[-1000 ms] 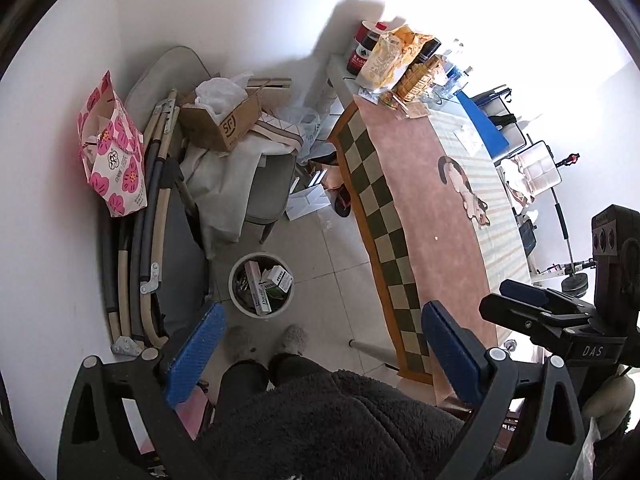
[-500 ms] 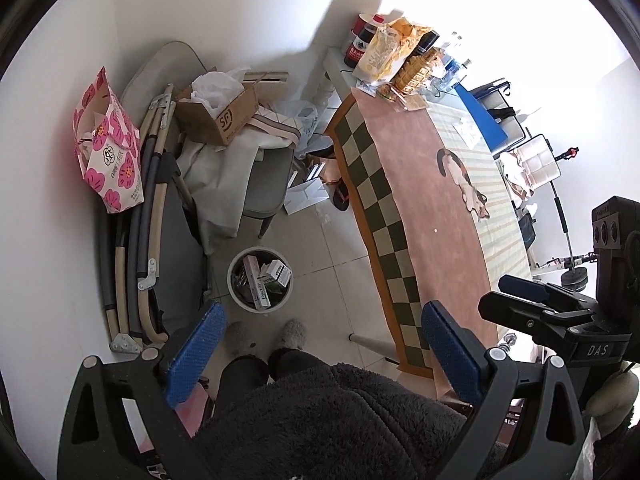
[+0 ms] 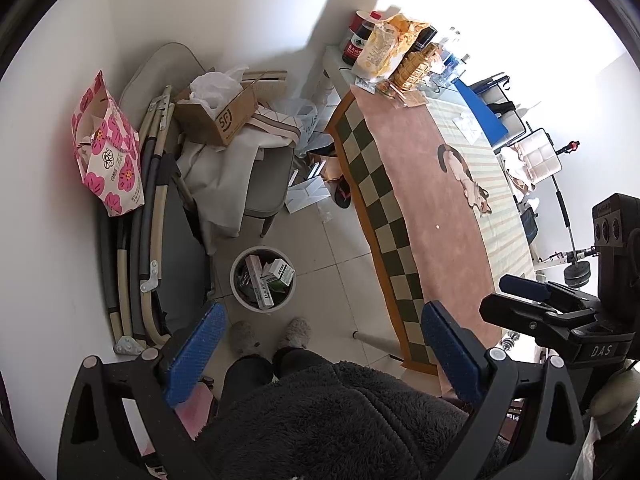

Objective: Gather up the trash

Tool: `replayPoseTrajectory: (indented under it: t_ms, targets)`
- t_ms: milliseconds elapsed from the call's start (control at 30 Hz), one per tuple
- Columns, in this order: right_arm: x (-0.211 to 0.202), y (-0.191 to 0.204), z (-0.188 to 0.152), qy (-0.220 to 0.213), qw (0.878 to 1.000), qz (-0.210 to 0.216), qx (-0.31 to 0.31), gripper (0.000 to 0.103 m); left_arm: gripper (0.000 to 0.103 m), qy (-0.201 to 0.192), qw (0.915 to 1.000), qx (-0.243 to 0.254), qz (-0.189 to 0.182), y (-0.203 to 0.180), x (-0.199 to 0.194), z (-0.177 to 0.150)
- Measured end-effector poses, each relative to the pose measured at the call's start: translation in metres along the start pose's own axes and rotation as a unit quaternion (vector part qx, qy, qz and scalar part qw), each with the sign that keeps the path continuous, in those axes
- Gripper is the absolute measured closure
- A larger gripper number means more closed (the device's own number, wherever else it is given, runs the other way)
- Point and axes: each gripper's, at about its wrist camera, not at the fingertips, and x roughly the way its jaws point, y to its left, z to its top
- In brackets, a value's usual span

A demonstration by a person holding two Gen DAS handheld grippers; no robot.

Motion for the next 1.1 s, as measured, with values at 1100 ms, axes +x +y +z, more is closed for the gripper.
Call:
replayPoseTrajectory:
  t_ms: [1100]
  targets:
    - [-0.007, -0.008, -0.009, -0.006, 1.000, -0.001, 0.015, 0.000, 0.003, 0.006, 0.9994, 0.033, -0.010, 0.000, 0.003, 0.021]
